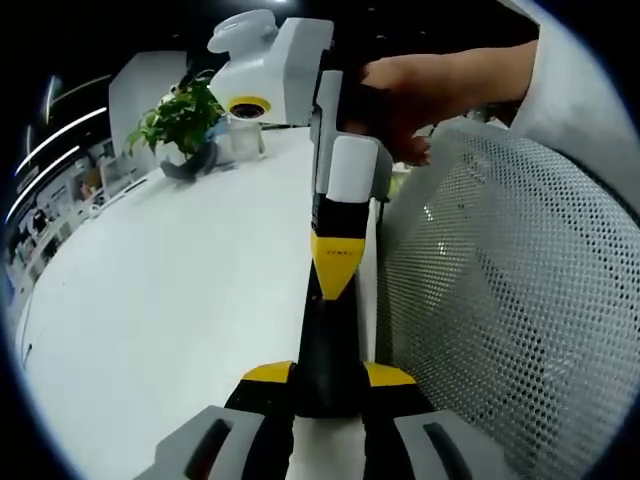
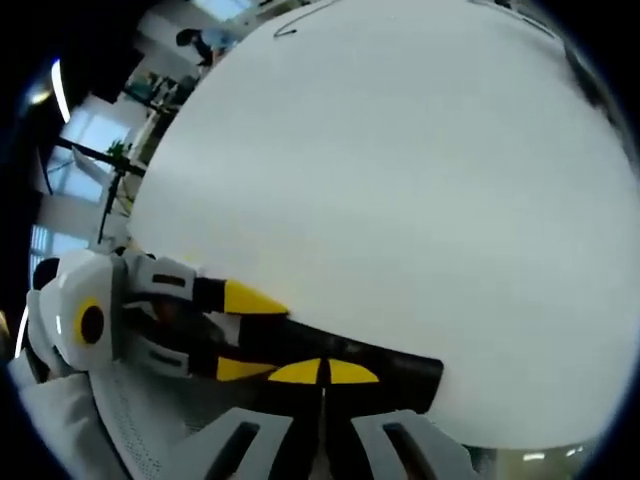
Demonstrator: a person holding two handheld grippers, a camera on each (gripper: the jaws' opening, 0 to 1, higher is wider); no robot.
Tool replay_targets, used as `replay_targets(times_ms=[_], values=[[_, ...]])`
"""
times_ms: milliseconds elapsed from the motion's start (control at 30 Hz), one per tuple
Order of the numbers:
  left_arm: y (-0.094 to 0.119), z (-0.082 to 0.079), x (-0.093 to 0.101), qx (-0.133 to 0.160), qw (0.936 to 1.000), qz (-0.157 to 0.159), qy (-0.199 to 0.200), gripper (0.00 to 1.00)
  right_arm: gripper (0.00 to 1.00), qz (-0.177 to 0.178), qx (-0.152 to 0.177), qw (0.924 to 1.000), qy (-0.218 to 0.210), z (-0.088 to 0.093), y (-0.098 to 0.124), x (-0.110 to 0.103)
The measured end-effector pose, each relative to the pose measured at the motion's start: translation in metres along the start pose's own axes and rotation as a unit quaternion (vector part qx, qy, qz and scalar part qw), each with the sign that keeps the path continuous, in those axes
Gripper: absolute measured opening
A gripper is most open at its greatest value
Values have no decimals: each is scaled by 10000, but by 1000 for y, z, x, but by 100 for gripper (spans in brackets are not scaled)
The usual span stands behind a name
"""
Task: Press the specified remote control buttons in sequence, fully releasing each button before pressing the next.
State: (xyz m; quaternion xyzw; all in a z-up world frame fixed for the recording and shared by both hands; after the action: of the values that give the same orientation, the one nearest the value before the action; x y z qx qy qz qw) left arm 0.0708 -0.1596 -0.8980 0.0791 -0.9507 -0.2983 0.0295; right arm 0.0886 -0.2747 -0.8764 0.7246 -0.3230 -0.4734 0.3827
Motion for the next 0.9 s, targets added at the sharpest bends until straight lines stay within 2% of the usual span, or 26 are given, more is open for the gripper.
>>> replay_targets(times_ms=[367,500,900], values=[[0,0,1,7,10000,12,5,25,0,-12,-135,9999,50,-1,-1,1],[0,0,1,7,10000,18,4,25,0,-105,-195,9997,-80,-2,-2,4],[8,5,0,-140,9999,-31,35,25,0,-169,-216,9996,-56,-2,-1,3]])
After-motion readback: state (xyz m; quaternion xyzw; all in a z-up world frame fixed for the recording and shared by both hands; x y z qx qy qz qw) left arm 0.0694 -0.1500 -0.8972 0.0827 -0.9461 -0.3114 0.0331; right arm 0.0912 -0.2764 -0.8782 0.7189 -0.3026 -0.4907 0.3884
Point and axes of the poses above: the point that each gripper's makers call its tool centre point, and the gripper's own axes: y roughly backward along the fingers, x roughly to its right, z roughly out of its underside, the point moved 7 cm from there along y, roughly backward along the fingers, and after that the axes turned 7 degrees about x, right-handed, at the moved point
